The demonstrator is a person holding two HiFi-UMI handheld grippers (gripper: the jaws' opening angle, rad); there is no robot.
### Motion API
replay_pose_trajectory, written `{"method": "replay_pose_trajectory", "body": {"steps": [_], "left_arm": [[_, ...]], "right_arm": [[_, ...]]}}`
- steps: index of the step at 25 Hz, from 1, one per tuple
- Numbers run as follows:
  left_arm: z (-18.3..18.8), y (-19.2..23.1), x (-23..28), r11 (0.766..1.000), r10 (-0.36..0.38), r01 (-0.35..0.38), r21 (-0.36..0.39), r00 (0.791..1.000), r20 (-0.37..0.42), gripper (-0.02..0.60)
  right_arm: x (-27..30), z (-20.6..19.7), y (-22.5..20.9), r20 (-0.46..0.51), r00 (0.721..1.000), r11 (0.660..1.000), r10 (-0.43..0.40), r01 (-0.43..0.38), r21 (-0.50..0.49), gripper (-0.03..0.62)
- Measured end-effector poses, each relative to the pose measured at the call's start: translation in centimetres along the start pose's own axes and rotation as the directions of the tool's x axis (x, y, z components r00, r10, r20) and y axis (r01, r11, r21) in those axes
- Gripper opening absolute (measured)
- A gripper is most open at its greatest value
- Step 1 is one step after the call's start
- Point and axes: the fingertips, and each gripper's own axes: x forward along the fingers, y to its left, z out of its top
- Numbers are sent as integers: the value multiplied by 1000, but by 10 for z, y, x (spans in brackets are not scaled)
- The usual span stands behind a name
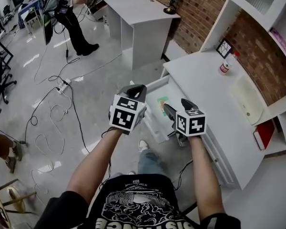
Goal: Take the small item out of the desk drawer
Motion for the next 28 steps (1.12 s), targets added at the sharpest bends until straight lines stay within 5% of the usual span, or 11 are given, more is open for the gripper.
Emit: {"method": "replay_pose_trajectory", "body": {"steps": [11, 28], "left_arm": [[-5, 54, 74, 997, 54, -56, -44, 997, -50, 5], [-53, 99, 149, 985, 103, -121, -121, 983, -152, 5]], "right_arm": [[103, -41, -48, -224, 974, 999, 43, -36, 35, 360], [210, -133, -99, -500, 863, 995, 73, -27, 98, 388]]}}
